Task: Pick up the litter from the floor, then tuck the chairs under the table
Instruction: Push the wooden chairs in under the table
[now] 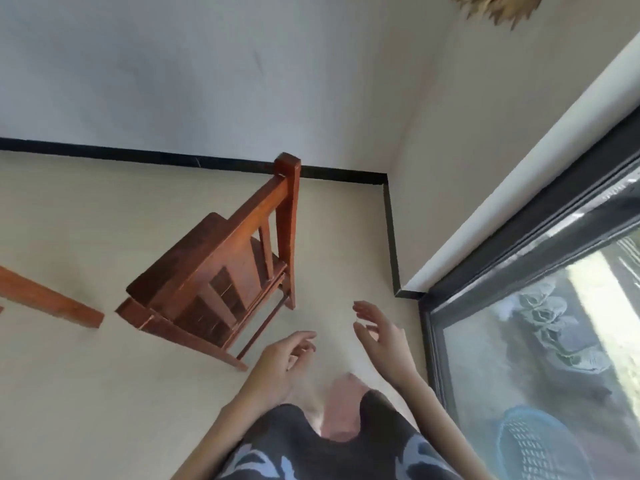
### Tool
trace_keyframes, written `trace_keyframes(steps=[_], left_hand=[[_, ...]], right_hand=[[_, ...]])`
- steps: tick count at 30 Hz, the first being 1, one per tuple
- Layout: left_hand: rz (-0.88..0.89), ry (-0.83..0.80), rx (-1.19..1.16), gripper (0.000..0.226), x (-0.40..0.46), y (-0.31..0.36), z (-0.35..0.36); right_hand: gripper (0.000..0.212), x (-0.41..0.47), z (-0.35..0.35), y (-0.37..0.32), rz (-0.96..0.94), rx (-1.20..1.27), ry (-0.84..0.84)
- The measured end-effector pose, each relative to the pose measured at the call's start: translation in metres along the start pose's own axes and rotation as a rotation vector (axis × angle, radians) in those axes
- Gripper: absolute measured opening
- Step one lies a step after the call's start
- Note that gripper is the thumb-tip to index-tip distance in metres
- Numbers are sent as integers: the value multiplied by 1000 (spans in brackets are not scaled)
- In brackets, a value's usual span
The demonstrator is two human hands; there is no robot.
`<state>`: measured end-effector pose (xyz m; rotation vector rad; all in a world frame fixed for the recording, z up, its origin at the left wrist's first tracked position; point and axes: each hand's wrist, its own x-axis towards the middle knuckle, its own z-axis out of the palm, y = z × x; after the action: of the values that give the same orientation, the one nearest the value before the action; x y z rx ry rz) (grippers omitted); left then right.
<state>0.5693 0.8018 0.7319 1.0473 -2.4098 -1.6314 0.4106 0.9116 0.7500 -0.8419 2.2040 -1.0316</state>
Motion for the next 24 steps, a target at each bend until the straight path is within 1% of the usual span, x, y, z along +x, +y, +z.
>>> trace_keyframes(steps=[4, 7, 8, 11, 12, 14, 16, 17, 19, 21, 22, 24], left_hand=[[-13, 209, 4, 28, 27, 25, -24], [-46, 422, 40, 30, 45, 43, -47], [-48, 517, 99, 29, 50, 48, -53], [33, 836, 396, 29, 63, 57, -69], [47, 907, 480, 29, 68, 58, -74], [4, 993, 574, 33, 77, 57, -86], [-136, 1008, 576, 41, 83, 50, -96], [-233, 987, 571, 47, 86, 47, -101], [-452, 866, 608, 53, 90, 42, -111], [-637, 696, 678, 44, 95, 40, -123], [-684, 616, 715, 39, 96, 41, -129], [-701, 527, 793, 33, 99, 40, -136]], right_hand=[[35, 72, -7, -39, -244, -128, -133], [36, 123, -8, -75, -465, -236, -249], [36, 139, -8, -87, -571, -284, -262], [42, 183, 0, -117, -1015, -439, -252], [44, 197, 5, -124, -1118, -462, -269], [48, 221, 20, -138, -1229, -504, -342], [52, 236, 37, -148, -1275, -588, -429], [54, 243, 45, -151, -1291, -645, -489], [57, 249, 60, -156, -1285, -753, -621], [48, 253, 72, -160, -1289, -830, -634], [43, 253, 76, -162, -1296, -868, -623], [40, 253, 83, -166, -1312, -909, -602]])
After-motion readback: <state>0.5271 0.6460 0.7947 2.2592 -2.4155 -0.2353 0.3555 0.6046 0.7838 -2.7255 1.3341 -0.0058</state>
